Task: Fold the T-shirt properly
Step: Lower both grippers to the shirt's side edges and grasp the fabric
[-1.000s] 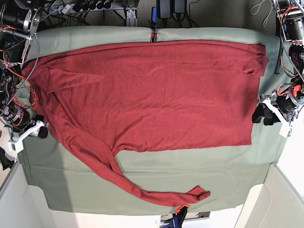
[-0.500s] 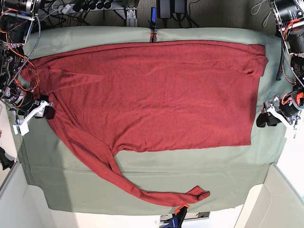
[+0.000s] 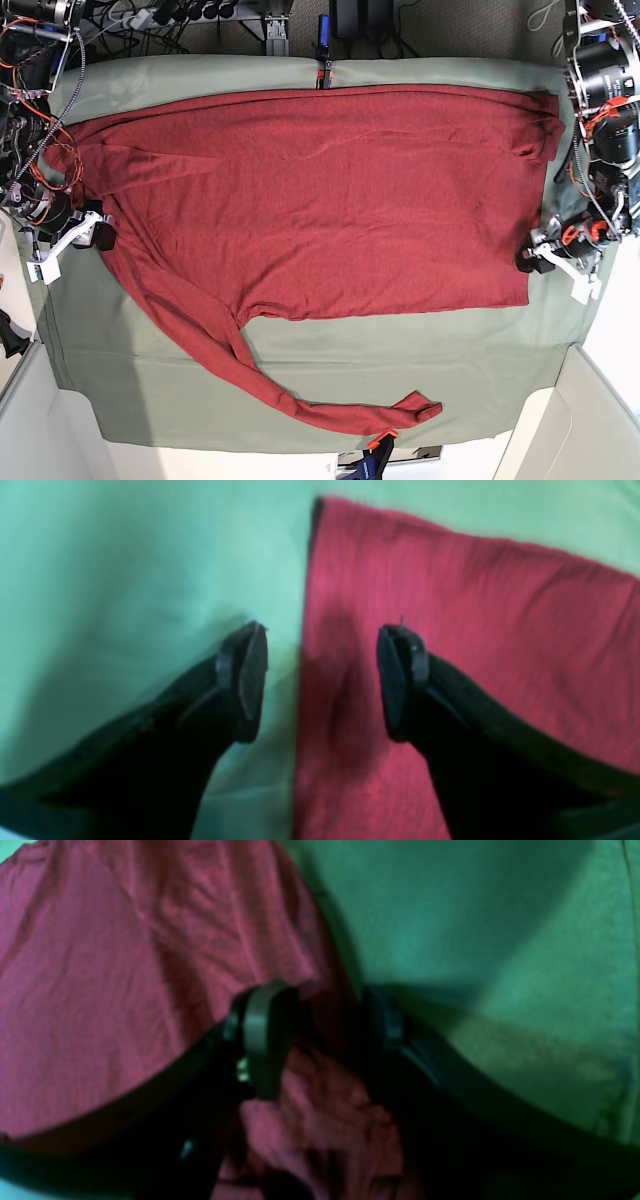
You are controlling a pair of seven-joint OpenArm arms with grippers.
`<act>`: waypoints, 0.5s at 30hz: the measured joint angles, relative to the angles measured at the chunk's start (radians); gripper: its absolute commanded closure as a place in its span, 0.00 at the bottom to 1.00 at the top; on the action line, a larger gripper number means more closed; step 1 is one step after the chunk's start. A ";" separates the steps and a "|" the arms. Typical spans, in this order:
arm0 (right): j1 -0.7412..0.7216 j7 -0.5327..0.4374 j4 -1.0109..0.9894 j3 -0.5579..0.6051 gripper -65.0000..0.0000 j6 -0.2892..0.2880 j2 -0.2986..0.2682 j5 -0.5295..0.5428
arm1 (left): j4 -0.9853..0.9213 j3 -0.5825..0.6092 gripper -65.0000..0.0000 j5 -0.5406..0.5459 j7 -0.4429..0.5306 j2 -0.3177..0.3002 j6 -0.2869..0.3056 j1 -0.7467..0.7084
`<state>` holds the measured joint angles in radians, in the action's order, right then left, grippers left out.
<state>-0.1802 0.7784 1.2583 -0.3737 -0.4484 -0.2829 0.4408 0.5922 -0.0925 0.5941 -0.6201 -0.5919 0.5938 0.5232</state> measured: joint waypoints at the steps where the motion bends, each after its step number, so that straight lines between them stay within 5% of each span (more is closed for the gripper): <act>1: 0.000 0.000 0.000 0.000 0.60 0.000 0.000 0.000 | -0.005 0.000 0.42 0.013 0.008 0.006 -0.003 -0.002; 11: 0.000 0.000 0.000 0.000 0.60 0.000 0.000 0.000 | -0.013 -0.003 0.42 0.065 -0.012 0.049 -0.002 0.006; 15: 0.000 0.000 0.000 0.000 0.60 0.000 0.000 0.000 | -0.014 -0.003 0.42 0.145 -0.088 0.050 0.087 0.006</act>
<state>-0.1802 0.7788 1.2587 -0.3737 -0.4484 -0.2832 0.4408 0.5777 -0.0956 0.7395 -0.7082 -0.5423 0.6804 0.5289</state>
